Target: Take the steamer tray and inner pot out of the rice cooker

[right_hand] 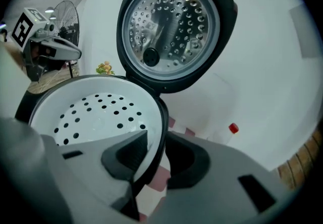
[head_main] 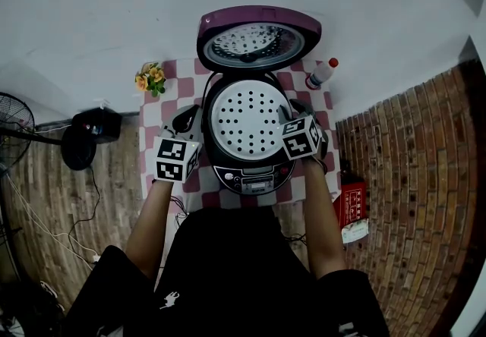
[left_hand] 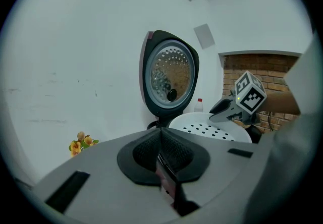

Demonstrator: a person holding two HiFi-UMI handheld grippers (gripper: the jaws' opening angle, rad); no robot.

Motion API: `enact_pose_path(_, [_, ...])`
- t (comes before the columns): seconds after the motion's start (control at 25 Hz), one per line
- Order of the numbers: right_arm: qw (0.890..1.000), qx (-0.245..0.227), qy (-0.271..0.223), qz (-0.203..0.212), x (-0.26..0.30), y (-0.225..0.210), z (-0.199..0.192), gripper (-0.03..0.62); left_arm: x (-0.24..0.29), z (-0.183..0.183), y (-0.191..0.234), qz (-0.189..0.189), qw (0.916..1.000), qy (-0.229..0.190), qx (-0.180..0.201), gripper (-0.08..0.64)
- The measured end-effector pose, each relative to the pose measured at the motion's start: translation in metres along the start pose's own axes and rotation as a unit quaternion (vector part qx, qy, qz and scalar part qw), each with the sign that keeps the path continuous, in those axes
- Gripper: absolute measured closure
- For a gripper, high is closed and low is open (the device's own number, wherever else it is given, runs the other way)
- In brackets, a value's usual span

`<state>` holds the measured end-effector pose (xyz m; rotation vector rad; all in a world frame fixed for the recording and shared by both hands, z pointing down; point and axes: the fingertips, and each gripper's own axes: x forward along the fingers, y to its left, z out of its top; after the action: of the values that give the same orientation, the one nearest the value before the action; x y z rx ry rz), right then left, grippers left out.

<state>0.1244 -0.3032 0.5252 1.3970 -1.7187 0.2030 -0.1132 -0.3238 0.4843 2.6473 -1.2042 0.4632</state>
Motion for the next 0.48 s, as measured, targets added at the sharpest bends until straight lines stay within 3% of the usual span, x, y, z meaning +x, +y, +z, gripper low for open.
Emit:
enact_pose_path(0.08, [1.0,0.008,-0.003,0.004,-0.002,0.002,0.002,0.512,-0.001,0.0,0.001,0.0,1.0,-0.001,0.001,0.557])
enact_pose_path(0.28, [0.999,0.027,-0.022,-0.004,-0.012,0.0,0.01,0.523,-0.006,0.003,-0.001,-0.001,1.0,-0.006,-0.002,0.557])
enact_pose_path(0.48, [0.988,0.138,-0.067,0.02,-0.021,-0.009,0.017,0.552,-0.008,0.003,-0.005,-0.004,0.9999,-0.006,-0.009,0.557])
